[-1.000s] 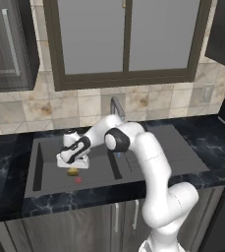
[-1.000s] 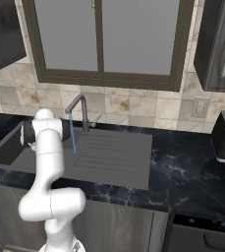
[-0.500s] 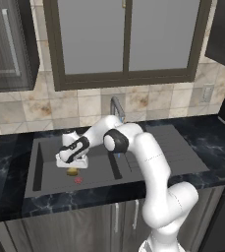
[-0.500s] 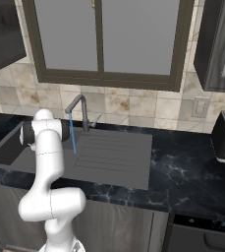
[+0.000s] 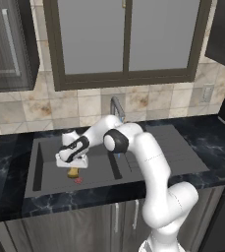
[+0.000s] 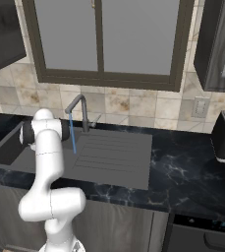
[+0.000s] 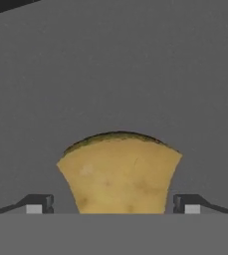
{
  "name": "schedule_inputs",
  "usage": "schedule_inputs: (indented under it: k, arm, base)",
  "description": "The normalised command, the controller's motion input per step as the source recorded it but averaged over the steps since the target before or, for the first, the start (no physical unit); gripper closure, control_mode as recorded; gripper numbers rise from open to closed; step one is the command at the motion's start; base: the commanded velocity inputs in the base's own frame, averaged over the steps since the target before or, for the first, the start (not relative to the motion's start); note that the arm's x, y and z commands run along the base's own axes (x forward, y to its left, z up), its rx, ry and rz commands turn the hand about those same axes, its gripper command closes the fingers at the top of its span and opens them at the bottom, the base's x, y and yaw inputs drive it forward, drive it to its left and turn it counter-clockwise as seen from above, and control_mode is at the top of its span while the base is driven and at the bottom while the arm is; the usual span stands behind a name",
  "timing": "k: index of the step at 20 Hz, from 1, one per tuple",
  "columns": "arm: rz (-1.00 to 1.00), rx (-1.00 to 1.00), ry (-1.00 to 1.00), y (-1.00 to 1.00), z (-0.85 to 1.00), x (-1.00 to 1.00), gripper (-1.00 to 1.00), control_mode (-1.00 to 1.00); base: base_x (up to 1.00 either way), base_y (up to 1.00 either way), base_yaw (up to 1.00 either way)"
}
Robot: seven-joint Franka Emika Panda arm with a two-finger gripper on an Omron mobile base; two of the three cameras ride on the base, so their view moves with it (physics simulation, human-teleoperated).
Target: Soak the sponge with water for a few seconds and then drop it inside the sink.
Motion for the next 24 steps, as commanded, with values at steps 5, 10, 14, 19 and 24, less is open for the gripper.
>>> schedule_inputs:
  k: [5, 10, 14, 19, 24]
  arm:
    - [0.0, -0.02, -0.05, 0.0, 0.47, -0.01, -1.0, -1.0]
    - [0.0, 0.0, -0.02, 0.0, 0.65, -0.14, -1.0, -1.0]
    - [0.0, 0.0, 0.0, 0.0, 0.59, -0.38, -1.0, -1.0]
    - [0.0, 0.0, 0.0, 0.0, 0.38, -0.48, -1.0, -1.0]
    - [0.0, 0.0, 0.0, 0.0, 0.43, -0.48, -1.0, -1.0]
  base:
    - [0.0, 0.0, 0.0]
    - [0.0, 0.0, 0.0]
    - [0.0, 0.0, 0.0]
    - [0.0, 0.0, 0.0]
    - [0.0, 0.0, 0.0]
